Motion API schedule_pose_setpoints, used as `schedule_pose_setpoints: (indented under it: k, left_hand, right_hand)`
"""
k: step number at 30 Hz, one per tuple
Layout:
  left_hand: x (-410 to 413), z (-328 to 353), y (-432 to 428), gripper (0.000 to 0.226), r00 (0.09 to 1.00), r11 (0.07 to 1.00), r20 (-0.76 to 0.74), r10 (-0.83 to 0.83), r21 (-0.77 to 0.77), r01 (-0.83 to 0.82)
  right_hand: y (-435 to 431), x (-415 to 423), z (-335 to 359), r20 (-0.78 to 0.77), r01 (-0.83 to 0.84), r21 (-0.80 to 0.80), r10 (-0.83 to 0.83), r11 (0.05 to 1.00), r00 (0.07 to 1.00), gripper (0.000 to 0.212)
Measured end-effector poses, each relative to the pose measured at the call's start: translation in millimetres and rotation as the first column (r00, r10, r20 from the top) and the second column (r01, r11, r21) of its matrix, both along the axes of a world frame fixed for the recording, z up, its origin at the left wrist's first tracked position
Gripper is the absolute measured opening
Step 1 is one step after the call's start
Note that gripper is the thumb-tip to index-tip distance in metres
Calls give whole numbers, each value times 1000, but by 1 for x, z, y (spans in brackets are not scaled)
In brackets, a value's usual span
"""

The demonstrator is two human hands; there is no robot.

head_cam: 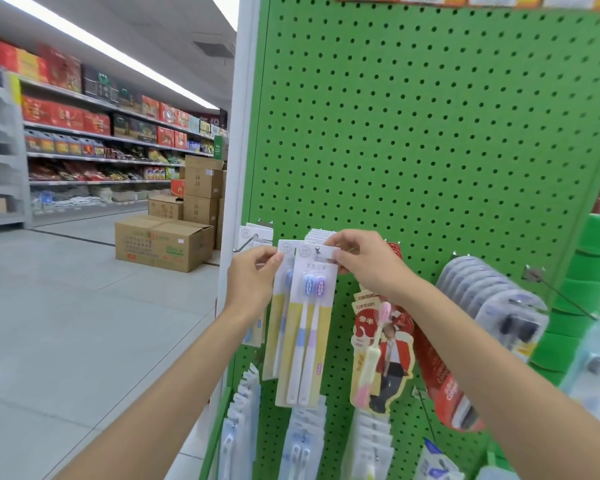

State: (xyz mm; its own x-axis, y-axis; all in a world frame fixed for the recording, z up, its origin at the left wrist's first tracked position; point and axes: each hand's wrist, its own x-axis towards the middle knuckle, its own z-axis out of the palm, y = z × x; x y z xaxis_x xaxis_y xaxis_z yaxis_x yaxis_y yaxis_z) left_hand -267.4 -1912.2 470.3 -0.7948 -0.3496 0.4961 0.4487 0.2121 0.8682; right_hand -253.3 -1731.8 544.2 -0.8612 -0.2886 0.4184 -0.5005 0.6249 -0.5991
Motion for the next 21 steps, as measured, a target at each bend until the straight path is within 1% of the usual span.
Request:
schedule_pose_setpoints:
  k: [3, 5, 9, 11, 14, 16, 17, 19, 21]
  left_hand:
    - [-1, 9, 5, 13, 991, 989, 26, -132, 75, 130]
    - [-1, 15, 9, 16, 972, 968, 28, -234, 103, 230]
    - [-4, 17, 10, 21, 928, 931, 75, -365, 14, 365]
    - [-7, 18, 8, 20, 915, 920, 104, -390, -6, 393]
    - [-9, 21, 2, 21, 881, 890, 157, -445, -30, 455]
    - [-9, 23, 0, 23, 875, 885, 185, -448, -49, 463]
    - [-10, 24, 0, 25, 887, 896, 176, -428, -44, 441]
    - [-16, 26, 0, 27, 932, 937, 124, -341, -29, 347]
    - [-24, 27, 0, 22, 965, 966, 74, -253, -40, 256]
  right_hand:
    - [1, -2, 0, -7, 4, -1, -4, 1000, 1000, 14]
    - [1, -4, -1, -24, 14, -3, -15, 1000, 1000, 20]
    - [4, -6, 0, -32, 26, -1, -26, 1000, 999, 40]
    - [5, -7, 1, -56, 48, 52, -45, 997, 997, 42]
    - [5, -6, 2, -128, 77, 168, -56, 983, 990, 37]
    - [3, -6, 3, -140, 67, 204, -39, 977, 989, 30]
    - [3, -6, 4, -141, 61, 211, -32, 976, 990, 27]
    - [4, -9, 3, -147, 55, 208, -24, 977, 989, 24]
    - [4, -12, 2, -142, 45, 180, -19, 983, 990, 23]
